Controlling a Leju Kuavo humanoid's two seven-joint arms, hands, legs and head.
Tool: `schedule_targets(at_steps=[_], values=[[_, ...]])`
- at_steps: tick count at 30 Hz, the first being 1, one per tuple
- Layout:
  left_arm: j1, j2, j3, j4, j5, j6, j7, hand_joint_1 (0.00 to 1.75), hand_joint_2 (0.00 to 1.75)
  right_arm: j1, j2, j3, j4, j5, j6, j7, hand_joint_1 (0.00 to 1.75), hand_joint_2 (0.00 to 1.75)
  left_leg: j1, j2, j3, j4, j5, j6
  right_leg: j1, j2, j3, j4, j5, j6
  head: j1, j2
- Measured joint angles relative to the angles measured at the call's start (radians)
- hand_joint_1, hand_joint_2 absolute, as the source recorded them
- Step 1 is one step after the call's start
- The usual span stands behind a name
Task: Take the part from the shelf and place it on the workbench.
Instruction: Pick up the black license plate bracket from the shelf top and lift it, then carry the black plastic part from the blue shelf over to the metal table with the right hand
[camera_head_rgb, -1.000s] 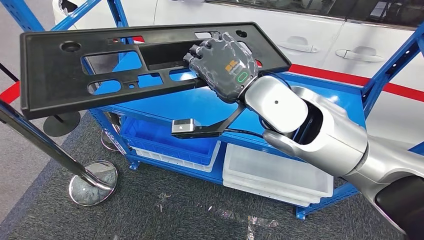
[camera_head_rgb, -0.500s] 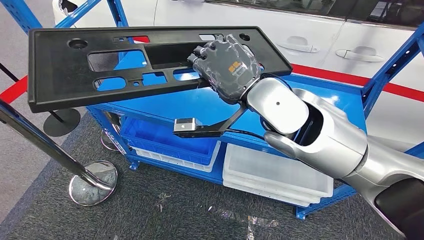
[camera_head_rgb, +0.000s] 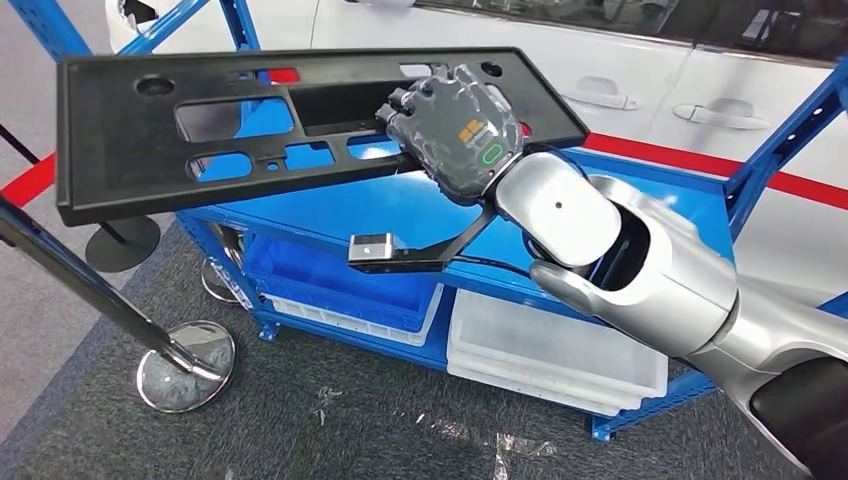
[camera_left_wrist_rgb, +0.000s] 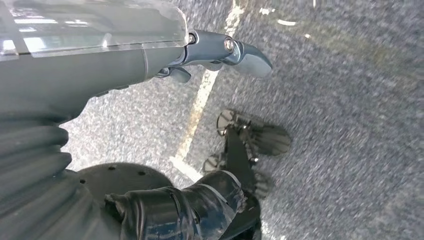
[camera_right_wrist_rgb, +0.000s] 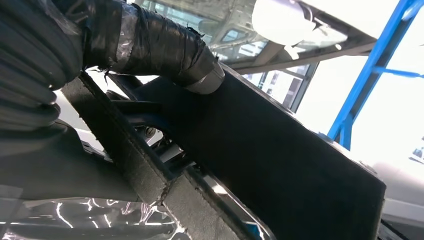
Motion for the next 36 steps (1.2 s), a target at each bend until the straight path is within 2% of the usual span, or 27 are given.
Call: schedule_targets(at_steps=[2,3,4,5,6,7,8,10,13,15,17,18,19,20,22,24,27,29,30,32,33,34,35,36], values=[[-0.001,0.000,0.000,0.000,0.000,0.000,-0.001,0.00,1.75,0.001,0.000,0.000,0.000,0.000,0.003,-0.002,1.75,1.75,0.001,0.001,0.002,0.000,-0.001,0.002,-0.002,0.000,-0.071,0.126,-0.044,0.003,0.002,0.000],[-0.001,0.000,0.000,0.000,-0.001,0.001,-0.001,0.00,1.75,0.003,0.000,0.001,0.000,0.000,0.005,-0.003,1.75,1.75,0.001,0.001,0.002,0.001,-0.003,0.001,-0.004,-0.001,-0.096,0.161,-0.045,0.004,0.002,0.000],[-0.001,0.001,0.000,0.000,-0.001,0.001,-0.002,0.00,1.75,0.005,0.000,0.001,0.000,0.000,0.006,-0.004,1.75,1.75,0.002,0.000,0.004,0.003,-0.006,-0.001,-0.007,-0.001,-0.101,0.156,-0.024,0.005,0.002,0.000],[-0.001,0.001,0.000,0.000,-0.002,0.002,-0.002,0.00,1.75,0.005,0.000,0.001,0.000,0.000,0.006,-0.004,1.75,1.75,0.003,-0.002,0.005,0.007,-0.010,-0.004,-0.009,-0.002,-0.087,0.113,0.014,0.005,0.002,0.000],[0.000,0.001,0.000,0.000,-0.002,0.002,-0.002,0.00,1.75,0.004,0.000,0.001,0.001,0.000,0.006,-0.004,1.75,1.75,0.005,-0.004,0.007,0.012,-0.015,-0.009,-0.011,-0.003,-0.062,0.047,0.052,0.004,0.002,0.000],[0.000,0.001,0.000,0.000,-0.002,0.003,-0.003,0.00,1.75,0.003,0.000,0.001,0.001,0.000,0.006,-0.004,1.75,1.75,0.006,-0.005,0.006,0.017,-0.020,-0.014,-0.011,-0.003,-0.036,-0.012,0.078,0.003,0.003,0.000],[0.000,0.001,0.000,0.000,-0.003,0.004,-0.004,0.00,1.75,0.001,0.000,0.001,0.001,0.000,0.006,-0.004,1.75,1.75,0.005,-0.006,0.004,0.022,-0.024,-0.020,-0.010,-0.003,-0.017,-0.055,0.092,0.000,0.003,0.000],[-0.001,0.001,0.000,0.000,-0.003,0.005,-0.007,0.00,1.75,-0.001,0.000,0.001,0.002,0.000,0.007,-0.005,1.75,1.75,0.003,-0.006,0.000,0.023,-0.025,-0.033,-0.003,-0.001,-0.007,-0.077,0.089,-0.007,0.001,0.000],[0.000,0.000,0.000,0.000,-0.003,0.005,-0.010,0.00,1.75,-0.001,-0.002,0.001,0.003,0.000,0.009,-0.004,1.75,1.75,0.005,-0.004,-0.002,0.030,-0.036,-0.050,-0.007,0.001,-0.001,-0.089,0.093,-0.023,-0.001,0.000],[-0.001,0.000,0.000,0.000,-0.003,0.005,-0.011,0.00,1.75,-0.003,-0.002,0.001,0.003,0.000,0.010,-0.004,1.75,1.75,0.007,-0.002,-0.038,0.107,-0.078,-0.058,-0.011,0.000,0.008,-0.097,0.094,-0.033,-0.005,0.000],[-0.002,0.000,-0.001,0.000,-0.003,0.005,-0.011,0.00,1.75,-0.002,-0.002,0.002,0.003,0.000,0.011,-0.004,1.75,1.75,0.008,-0.001,-0.104,0.232,-0.125,-0.063,-0.009,0.000,0.012,-0.097,0.091,-0.039,-0.006,0.000],[-0.002,0.000,-0.002,0.000,-0.003,0.005,-0.011,0.00,1.75,0.000,-0.002,0.002,0.003,0.000,0.012,-0.005,1.75,1.75,0.008,-0.001,-0.130,0.274,-0.132,-0.064,-0.008,0.000,0.014,-0.097,0.090,-0.041,-0.006,0.000],[-0.001,0.000,-0.002,0.000,-0.003,0.005,-0.011,0.00,1.75,0.001,-0.002,0.003,0.004,0.000,0.012,-0.005,1.75,1.75,0.009,-0.001,-0.142,0.285,-0.122,-0.064,-0.007,0.001,0.015,-0.096,0.088,-0.042,-0.006,0.000],[0.000,0.000,-0.002,0.000,-0.003,0.005,-0.011,0.00,1.75,0.002,-0.002,0.003,0.004,0.000,0.013,-0.005,1.75,1.75,0.009,-0.001,-0.135,0.258,-0.094,-0.064,-0.007,0.003,0.017,-0.095,0.085,-0.041,-0.006,0.000],[0.000,0.001,-0.002,0.000,-0.003,0.005,-0.011,0.00,1.75,0.002,-0.002,0.003,0.004,0.000,0.013,-0.005,1.75,1.75,0.008,-0.001,-0.086,0.139,-0.025,-0.060,-0.008,0.005,0.021,-0.091,0.078,-0.036,-0.006,0.000],[-0.002,0.001,-0.002,0.000,-0.002,0.003,-0.011,0.00,1.75,0.001,-0.002,0.003,0.004,0.000,0.013,-0.005,1.75,1.75,0.005,-0.002,-0.046,0.050,0.003,-0.053,-0.004,0.007,0.020,-0.085,0.071,-0.026,-0.006,0.000],[-0.003,0.000,-0.002,0.000,-0.002,-0.003,-0.015,0.00,1.75,0.000,-0.002,0.003,0.005,0.000,0.013,-0.006,1.75,1.75,0.003,-0.005,-0.040,0.034,0.001,-0.036,0.000,0.006,0.017,-0.086,0.069,-0.014,-0.006,0.000],[-0.002,0.000,-0.002,0.000,-0.002,-0.007,-0.020,0.00,1.75,0.000,-0.002,0.003,0.005,0.000,0.013,-0.006,1.75,1.75,0.005,-0.005,-0.036,0.030,0.003,-0.024,-0.001,0.003,0.006,-0.058,0.048,-0.007,-0.005,0.000],[-0.002,0.000,-0.002,0.000,-0.003,-0.008,-0.022,0.00,1.75,0.000,-0.002,0.003,0.005,0.000,0.012,-0.006,1.75,1.75,0.006,-0.005,-0.034,0.028,0.003,-0.018,-0.001,0.002,-0.014,-0.016,0.024,-0.004,-0.004,0.000],[-0.002,0.000,-0.002,0.000,-0.004,-0.009,-0.027,0.00,1.75,0.003,-0.002,0.003,0.005,0.000,0.012,-0.006,1.75,1.75,0.003,-0.005,-0.032,0.027,0.001,-0.011,0.000,0.000,-0.075,0.109,-0.030,-0.002,-0.003,0.000],[-0.002,0.000,-0.002,0.000,-0.004,-0.009,-0.028,0.00,1.75,0.006,-0.002,0.004,0.005,0.000,0.012,-0.006,1.75,1.75,0.000,-0.005,-0.031,0.028,0.000,-0.009,0.001,0.000,-0.104,0.162,-0.044,-0.003,-0.004,0.000],[-0.002,0.000,-0.002,0.000,-0.004,-0.009,-0.029,0.00,1.75,0.009,-0.002,0.004,0.006,0.000,0.012,-0.006,1.75,1.75,-0.002,-0.005,-0.030,0.028,-0.001,-0.007,0.002,0.000,-0.121,0.188,-0.043,-0.005,-0.004,0.000],[-0.002,0.000,-0.002,0.000,-0.004,-0.009,-0.029,0.00,1.75,0.010,-0.002,0.004,0.006,0.000,0.012,-0.006,1.75,1.75,-0.006,-0.006,-0.028,0.028,-0.002,-0.005,0.004,0.000,-0.119,0.176,-0.023,-0.009,-0.004,0.000],[-0.002,0.000,-0.002,0.000,-0.004,-0.009,-0.028,0.00,1.75,0.011,-0.002,0.004,0.006,0.000,0.012,-0.007,1.75,1.75,-0.009,-0.008,-0.025,0.028,-0.003,-0.004,0.008,0.000,-0.097,0.126,0.012,-0.017,-0.004,0.000]])
